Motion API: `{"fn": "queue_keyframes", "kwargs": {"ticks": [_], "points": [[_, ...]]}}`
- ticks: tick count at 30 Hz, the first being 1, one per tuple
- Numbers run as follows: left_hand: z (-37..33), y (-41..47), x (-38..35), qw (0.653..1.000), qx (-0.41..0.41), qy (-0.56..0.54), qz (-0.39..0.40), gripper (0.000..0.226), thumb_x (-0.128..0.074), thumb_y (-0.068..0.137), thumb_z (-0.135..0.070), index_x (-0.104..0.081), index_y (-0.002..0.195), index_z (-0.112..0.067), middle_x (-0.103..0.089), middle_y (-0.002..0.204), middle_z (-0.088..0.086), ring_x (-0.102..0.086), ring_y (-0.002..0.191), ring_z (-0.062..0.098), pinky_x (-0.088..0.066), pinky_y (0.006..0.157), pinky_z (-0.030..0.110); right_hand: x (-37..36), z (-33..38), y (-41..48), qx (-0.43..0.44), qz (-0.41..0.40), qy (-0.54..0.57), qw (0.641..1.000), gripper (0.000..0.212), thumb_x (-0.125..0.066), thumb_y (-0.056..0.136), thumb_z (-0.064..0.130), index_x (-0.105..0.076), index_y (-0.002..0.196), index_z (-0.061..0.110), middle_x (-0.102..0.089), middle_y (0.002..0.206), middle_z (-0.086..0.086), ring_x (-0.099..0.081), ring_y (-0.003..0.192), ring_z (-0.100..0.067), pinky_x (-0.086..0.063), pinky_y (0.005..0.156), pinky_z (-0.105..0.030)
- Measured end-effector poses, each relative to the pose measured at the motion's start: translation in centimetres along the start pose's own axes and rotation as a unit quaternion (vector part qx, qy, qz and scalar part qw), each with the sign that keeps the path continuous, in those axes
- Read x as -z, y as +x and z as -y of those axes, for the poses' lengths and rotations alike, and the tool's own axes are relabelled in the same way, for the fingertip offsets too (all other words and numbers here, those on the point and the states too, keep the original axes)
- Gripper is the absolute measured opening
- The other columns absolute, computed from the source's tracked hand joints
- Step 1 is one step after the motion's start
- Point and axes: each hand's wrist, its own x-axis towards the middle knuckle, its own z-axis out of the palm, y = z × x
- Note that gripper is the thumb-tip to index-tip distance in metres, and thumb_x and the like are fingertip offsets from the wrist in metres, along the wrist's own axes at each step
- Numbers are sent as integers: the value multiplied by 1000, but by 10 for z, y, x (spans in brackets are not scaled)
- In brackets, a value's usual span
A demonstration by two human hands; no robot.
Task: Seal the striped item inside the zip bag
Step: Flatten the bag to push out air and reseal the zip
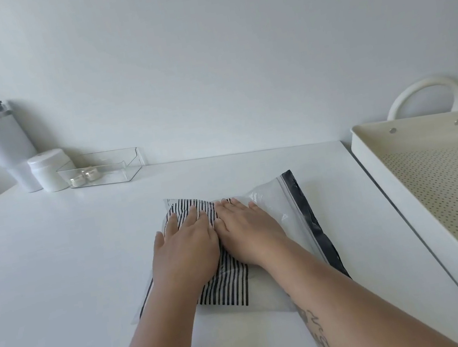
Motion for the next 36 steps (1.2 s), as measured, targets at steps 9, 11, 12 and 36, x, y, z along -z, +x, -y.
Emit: {"fn": "queue_keyframes", "kwargs": {"ticks": [9,11,12,36], "points": [[-7,-8,3,1000,12,6,8,50,-19,99,-33,-29,148,-25,-17,161,-9,-9,148,23,-13,116,49,1,-11,-3,-46,0,-55,997,60,-11,95,37,-6,153,21,1,163,4,2,148,-12,6,120,-42],[-8,-9,3,1000,13,-1,8,50,-19,99,-32,-30,147,-25,-17,161,-8,-11,148,23,-14,116,49,2,-18,-4,-60,-5,-64,996,62,-11,94,39,-4,153,20,3,163,3,3,148,-12,6,120,-42],[-10,-9,3,1000,14,-7,8,49,-19,99,-32,-30,146,-24,-18,161,-7,-12,147,23,-15,115,49,3,-22,-5,-65,-7,-69,995,63,-11,94,40,-3,153,19,3,163,2,4,148,-13,6,120,-42],[-21,-13,-1,997,-43,-55,32,51,-22,98,-28,-24,149,-18,-20,160,-5,-11,148,21,-8,118,49,15,-44,-69,-47,-1,-101,994,62,-13,96,43,-3,153,20,4,163,2,5,149,-14,4,120,-43]]}}
